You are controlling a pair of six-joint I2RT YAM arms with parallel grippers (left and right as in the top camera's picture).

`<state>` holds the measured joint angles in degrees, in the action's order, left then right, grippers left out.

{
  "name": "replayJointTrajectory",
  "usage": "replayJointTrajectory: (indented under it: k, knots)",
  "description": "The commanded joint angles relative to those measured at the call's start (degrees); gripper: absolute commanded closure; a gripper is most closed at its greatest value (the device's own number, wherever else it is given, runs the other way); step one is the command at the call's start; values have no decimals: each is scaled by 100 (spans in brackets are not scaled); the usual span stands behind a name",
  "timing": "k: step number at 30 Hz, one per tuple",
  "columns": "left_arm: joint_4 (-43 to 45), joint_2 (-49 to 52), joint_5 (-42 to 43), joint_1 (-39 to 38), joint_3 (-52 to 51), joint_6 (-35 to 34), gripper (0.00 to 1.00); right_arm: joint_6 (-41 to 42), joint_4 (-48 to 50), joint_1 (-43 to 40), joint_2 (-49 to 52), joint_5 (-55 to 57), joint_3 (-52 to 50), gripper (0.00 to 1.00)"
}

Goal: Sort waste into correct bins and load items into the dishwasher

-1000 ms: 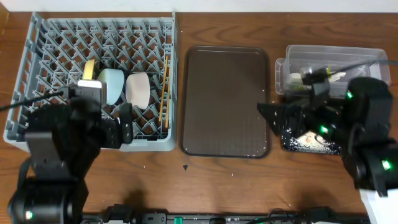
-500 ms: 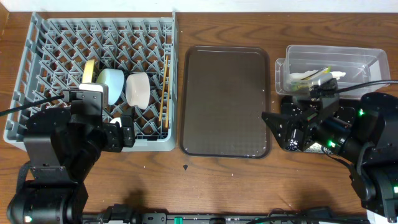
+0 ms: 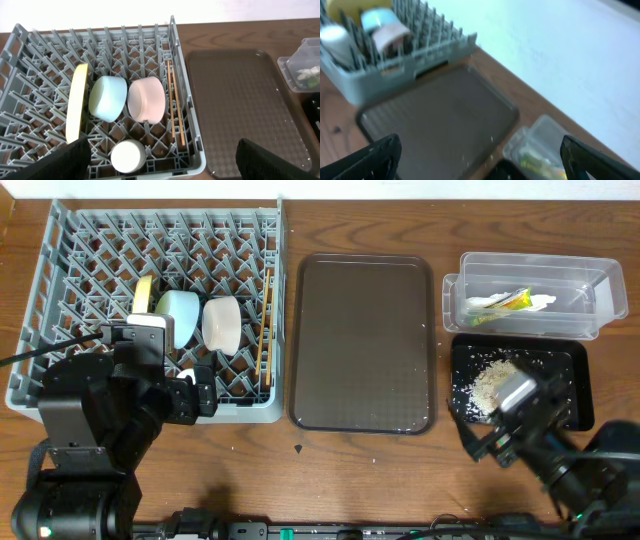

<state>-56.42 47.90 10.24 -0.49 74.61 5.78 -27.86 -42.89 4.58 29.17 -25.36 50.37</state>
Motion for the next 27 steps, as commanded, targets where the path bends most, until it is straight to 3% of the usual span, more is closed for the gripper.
replayJointTrajectory:
  k: [1, 6, 16, 21, 27]
  knots:
    - [4, 7, 50, 2, 63, -52, 7, -496, 151, -85, -695, 160, -822, 1]
    - [4, 7, 50, 2, 63, -52, 7, -505, 1056, -87, -1709, 155, -2317, 1]
    - [4, 7, 50, 2, 63, -52, 7, 485, 2973, -90, -2898, 155, -4492, 1]
    - [4, 7, 50, 2, 63, -52, 7, 621, 4026, -79, -2889, 205, -4983, 1]
    - [4, 7, 50, 2, 63, -52, 7, 750, 4094, -76, -2889, 284, -5007, 1]
